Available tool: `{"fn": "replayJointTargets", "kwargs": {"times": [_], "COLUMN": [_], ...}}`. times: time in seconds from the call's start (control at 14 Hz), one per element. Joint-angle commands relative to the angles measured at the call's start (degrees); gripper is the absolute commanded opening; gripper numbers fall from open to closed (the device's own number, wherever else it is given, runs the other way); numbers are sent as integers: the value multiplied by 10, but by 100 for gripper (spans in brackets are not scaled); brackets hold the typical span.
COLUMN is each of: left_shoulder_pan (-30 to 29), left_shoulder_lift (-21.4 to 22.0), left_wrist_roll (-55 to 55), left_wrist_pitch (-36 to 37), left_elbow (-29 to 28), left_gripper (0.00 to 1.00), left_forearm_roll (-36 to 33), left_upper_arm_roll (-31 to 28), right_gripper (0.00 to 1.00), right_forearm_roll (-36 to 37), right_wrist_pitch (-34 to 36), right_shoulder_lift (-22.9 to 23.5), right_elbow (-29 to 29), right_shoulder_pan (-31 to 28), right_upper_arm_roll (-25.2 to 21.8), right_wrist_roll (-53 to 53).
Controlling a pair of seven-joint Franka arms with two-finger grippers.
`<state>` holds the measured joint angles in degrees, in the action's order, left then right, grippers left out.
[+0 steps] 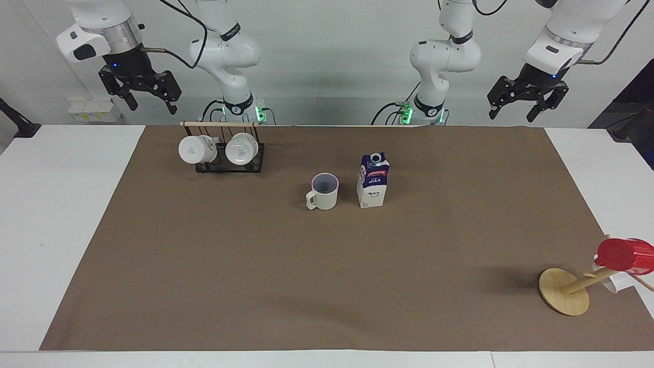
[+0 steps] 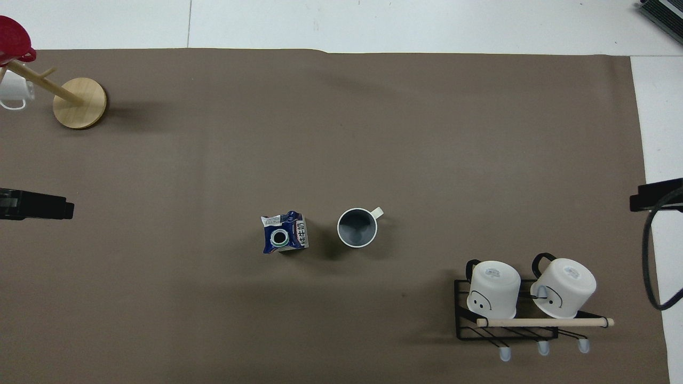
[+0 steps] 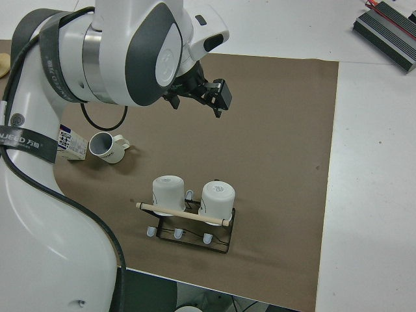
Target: Place cup and milk on table
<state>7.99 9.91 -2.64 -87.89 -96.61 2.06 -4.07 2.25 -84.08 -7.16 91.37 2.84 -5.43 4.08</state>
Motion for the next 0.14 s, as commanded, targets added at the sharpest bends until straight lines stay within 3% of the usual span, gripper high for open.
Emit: {"fn": "replayJointTargets", "kwargs": {"times": [0.0, 0.07], "left_shoulder_pan": [-8, -8], "left_shoulder_lift": [-3, -3], "left_wrist_roll": [0, 0], "left_wrist_pitch": [16, 16], "left_elbow": [12, 12], "left_gripper": [100, 100], "left_forearm_roll": [-8, -8], "left_upper_arm_roll": [5, 5], "right_gripper": [100, 100], "right_forearm_roll": [-14, -14], "right_wrist_pitch": [2, 1], "right_shoulder_lift": [12, 14], "right_elbow": [-16, -16], "right_shoulder_pan": [-4, -4], "right_upper_arm_roll": [1, 1], "right_wrist_roll": [7, 14]}}
